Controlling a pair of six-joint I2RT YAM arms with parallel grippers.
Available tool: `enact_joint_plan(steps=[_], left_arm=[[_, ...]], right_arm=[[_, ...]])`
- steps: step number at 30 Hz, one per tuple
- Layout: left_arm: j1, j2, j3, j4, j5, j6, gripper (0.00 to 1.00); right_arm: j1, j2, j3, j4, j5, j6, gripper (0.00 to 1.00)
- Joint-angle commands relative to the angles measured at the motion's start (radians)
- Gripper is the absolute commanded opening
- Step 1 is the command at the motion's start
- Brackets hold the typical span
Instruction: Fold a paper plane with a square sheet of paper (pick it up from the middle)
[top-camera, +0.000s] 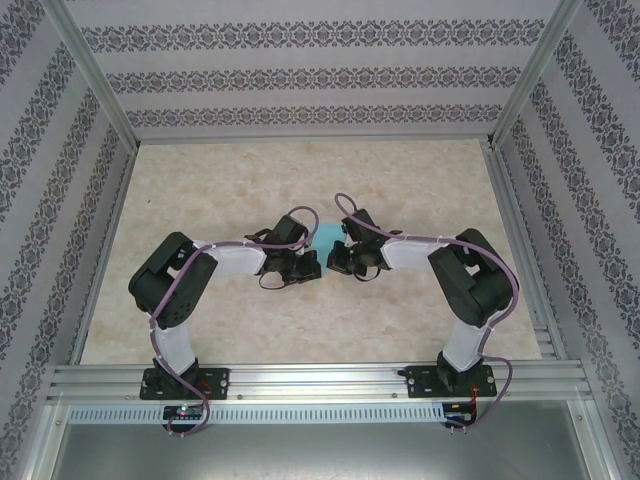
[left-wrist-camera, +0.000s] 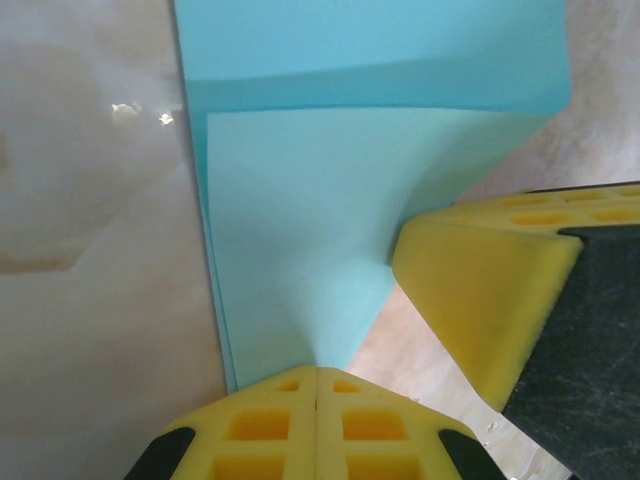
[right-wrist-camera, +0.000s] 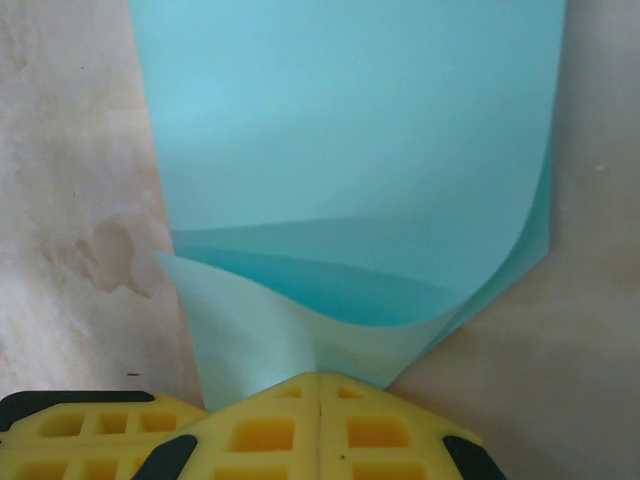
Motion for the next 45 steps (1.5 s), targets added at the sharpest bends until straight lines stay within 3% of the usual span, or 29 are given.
enact_joint_plan(steps=[1, 16, 21, 25, 33, 45], left_arm=[[-0.007, 0.003, -0.041, -0.094, -0.070, 0.015, 0.00], [-0.008, -0.014, -0.091, -0.114, -0.069, 0.021, 0.00], [-0.008, -0.008, -0.079, -0.114, -0.070, 0.023, 0.00], [-0.007, -0.007, -0.073, -0.114, -0.068, 0.023, 0.00], [-0.007, 0.000, -0.064, -0.116, -0.067, 0.026, 0.00], [-0.008, -0.009, -0.080, -0.127, -0.073, 0.021, 0.00]], right_arm=[[-0.031, 0.021, 0.027, -0.017, 0.022, -0.044, 0.05], [-0.178, 0.044, 0.111, -0.091, 0.034, -0.179, 0.05], [-0.126, -0.028, 0.127, -0.095, 0.008, -0.193, 0.05], [-0.069, -0.074, 0.070, -0.001, -0.071, -0.172, 0.05], [0.000, 0.010, 0.039, 0.060, -0.106, -0.114, 0.04], [-0.059, 0.094, 0.029, 0.024, -0.066, -0.147, 0.04]])
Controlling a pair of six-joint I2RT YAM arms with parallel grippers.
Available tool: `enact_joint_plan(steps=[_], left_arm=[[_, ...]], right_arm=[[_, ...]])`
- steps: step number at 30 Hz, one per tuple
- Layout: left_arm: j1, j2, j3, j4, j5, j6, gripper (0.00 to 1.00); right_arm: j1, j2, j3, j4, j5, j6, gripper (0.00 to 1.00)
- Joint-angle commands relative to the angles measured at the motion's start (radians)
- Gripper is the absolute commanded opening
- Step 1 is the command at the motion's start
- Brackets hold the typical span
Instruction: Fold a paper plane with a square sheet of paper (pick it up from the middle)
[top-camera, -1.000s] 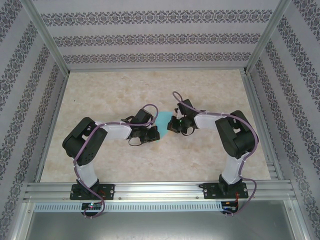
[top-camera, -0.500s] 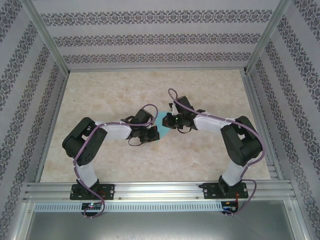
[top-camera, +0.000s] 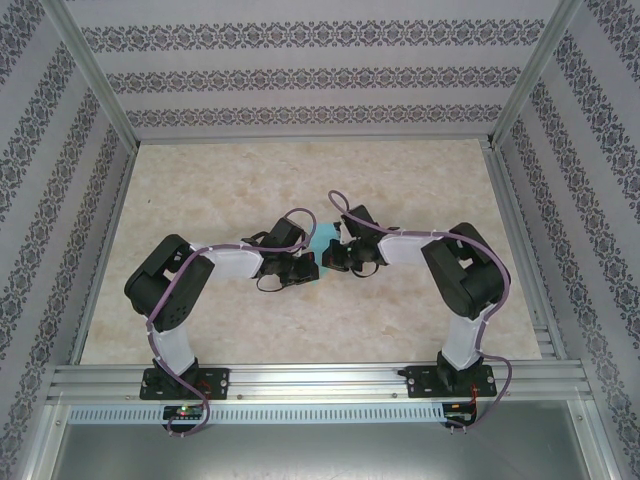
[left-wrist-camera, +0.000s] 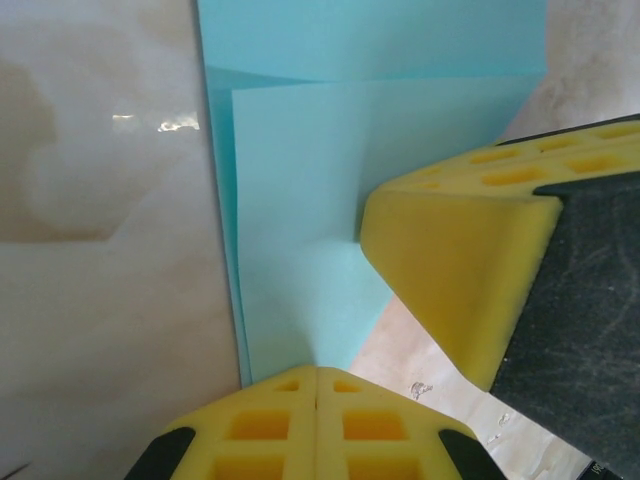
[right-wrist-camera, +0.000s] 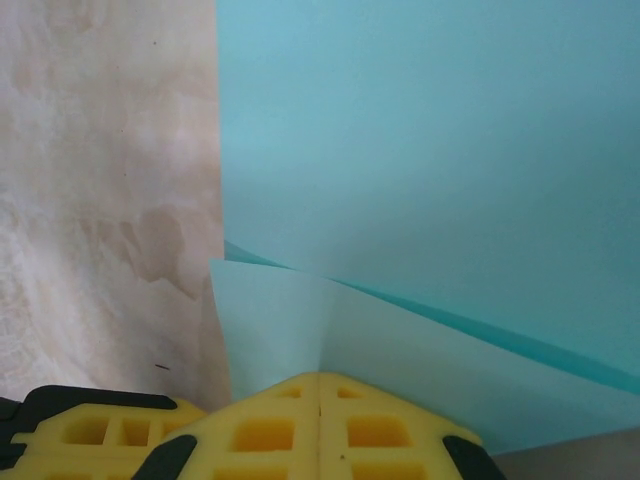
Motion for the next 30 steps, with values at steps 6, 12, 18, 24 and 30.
enact_joint_plan(steps=[6, 12, 18, 24, 30], left_arm=[[-0.008, 0.015, -0.064, -0.167, -0.073, 0.015, 0.00], [-0.007, 0.018, -0.089, -0.159, -0.076, 0.011, 0.00], [-0.007, 0.018, -0.078, -0.155, -0.069, 0.018, 0.00], [-0.007, 0.018, -0.064, -0.152, -0.064, 0.022, 0.00], [-0.008, 0.015, -0.057, -0.145, -0.060, 0.030, 0.00]], right_arm=[[-0.147, 0.048, -0.037, 0.037, 0.038, -0.058, 0.03], [-0.227, 0.060, 0.003, -0.007, 0.072, -0.097, 0.03], [-0.221, -0.031, 0.002, 0.008, 0.051, -0.090, 0.03], [-0.184, -0.148, -0.089, 0.092, 0.019, -0.002, 0.04], [-0.054, -0.099, -0.100, 0.119, 0.003, 0.061, 0.04]])
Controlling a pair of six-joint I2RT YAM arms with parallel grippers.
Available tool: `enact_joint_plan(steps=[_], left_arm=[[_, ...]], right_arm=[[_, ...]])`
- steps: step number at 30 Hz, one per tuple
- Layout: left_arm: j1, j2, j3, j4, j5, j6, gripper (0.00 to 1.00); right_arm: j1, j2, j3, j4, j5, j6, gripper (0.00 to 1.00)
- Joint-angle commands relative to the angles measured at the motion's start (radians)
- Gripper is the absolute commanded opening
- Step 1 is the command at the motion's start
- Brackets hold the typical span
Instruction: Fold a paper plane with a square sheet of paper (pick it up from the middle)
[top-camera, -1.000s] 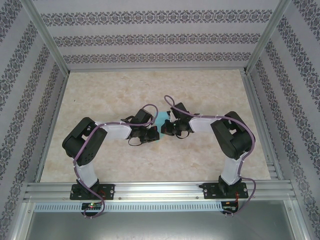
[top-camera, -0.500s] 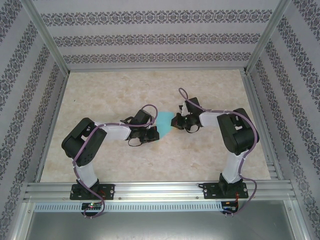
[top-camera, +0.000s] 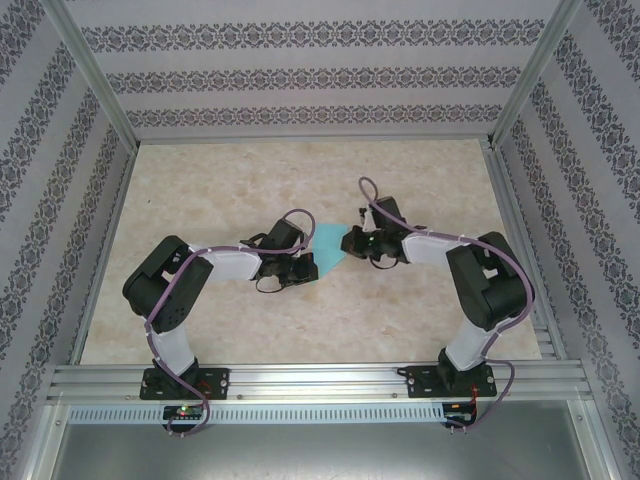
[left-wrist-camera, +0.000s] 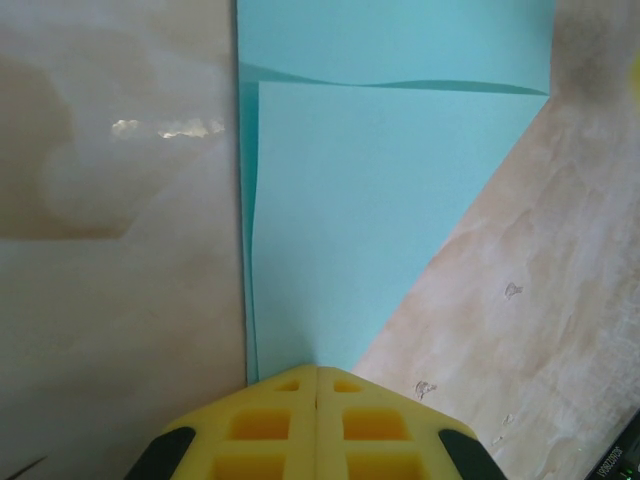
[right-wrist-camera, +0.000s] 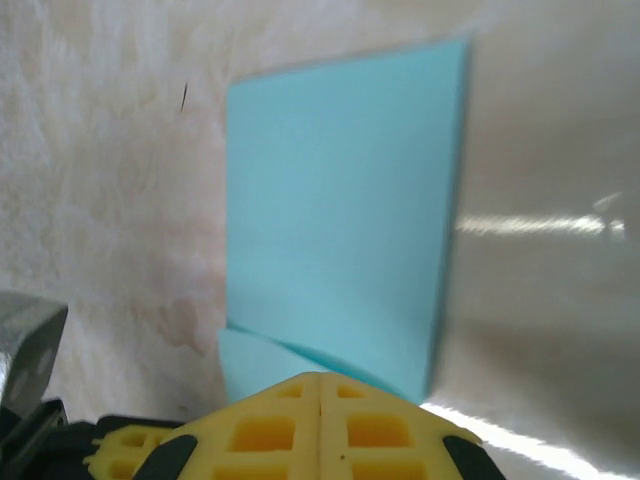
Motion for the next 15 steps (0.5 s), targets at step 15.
enact_joint_plan(steps=[15], left_arm=[[-0.007, 0.001, -0.033, -0.188, 0.005, 0.076, 0.00]], right_arm=[[0.100, 0.169, 0.067, -0.116, 0.119, 0.068, 0.03]])
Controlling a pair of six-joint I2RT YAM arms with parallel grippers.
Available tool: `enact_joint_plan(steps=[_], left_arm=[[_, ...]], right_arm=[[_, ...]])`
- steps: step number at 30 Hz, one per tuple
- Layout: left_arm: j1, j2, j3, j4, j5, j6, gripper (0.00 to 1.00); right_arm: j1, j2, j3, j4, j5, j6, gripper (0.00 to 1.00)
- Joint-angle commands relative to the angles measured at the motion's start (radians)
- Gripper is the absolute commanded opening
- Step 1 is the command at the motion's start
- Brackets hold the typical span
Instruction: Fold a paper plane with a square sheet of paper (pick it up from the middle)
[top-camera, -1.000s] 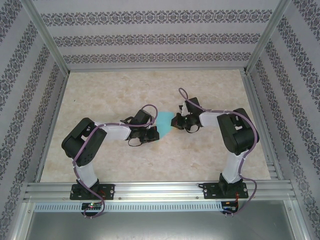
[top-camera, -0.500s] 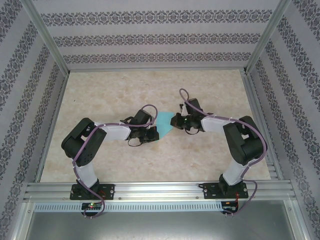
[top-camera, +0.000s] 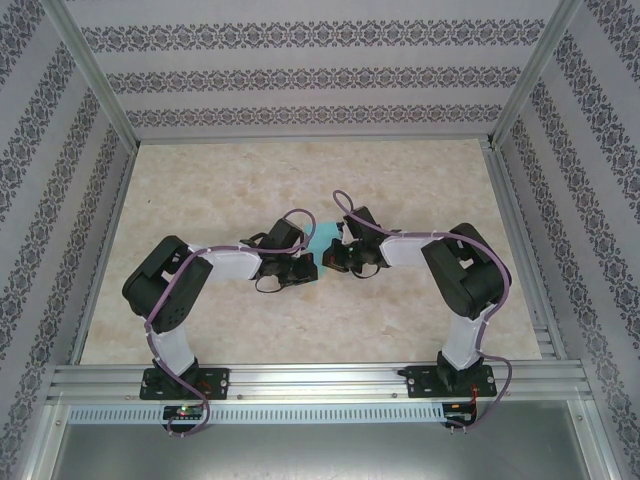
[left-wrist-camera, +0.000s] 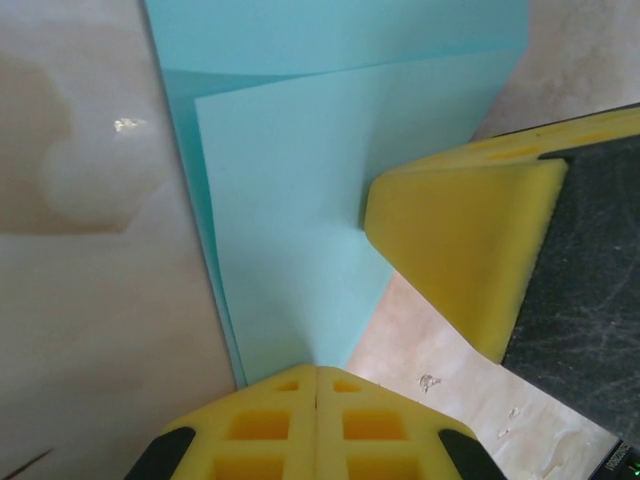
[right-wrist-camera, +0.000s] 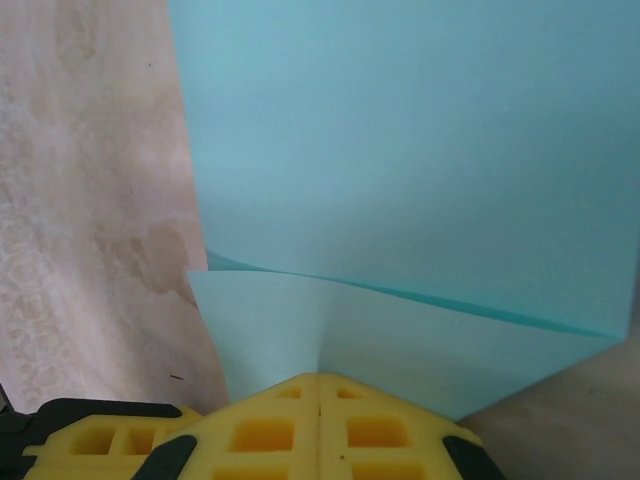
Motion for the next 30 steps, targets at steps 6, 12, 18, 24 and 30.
enact_joint_plan(steps=[6, 12, 18, 24, 30], left_arm=[[-0.009, -0.028, -0.079, -0.174, 0.050, 0.070, 0.00], [-0.016, -0.039, -0.079, -0.193, 0.067, 0.100, 0.00], [-0.016, -0.057, -0.002, -0.214, 0.041, 0.122, 0.00], [-0.016, -0.114, 0.064, -0.161, -0.082, 0.083, 0.00], [-0.016, -0.079, 0.092, -0.095, -0.102, 0.054, 0.00]], right_arm=[[-0.008, 0.058, 0.018, -0.115, 0.142, 0.008, 0.03], [-0.008, 0.064, 0.019, -0.126, 0.143, 0.008, 0.03], [-0.008, 0.036, 0.020, -0.124, 0.129, 0.009, 0.03], [-0.008, -0.065, 0.057, -0.102, 0.100, 0.030, 0.13], [-0.033, -0.177, 0.031, -0.114, 0.176, 0.071, 0.32]])
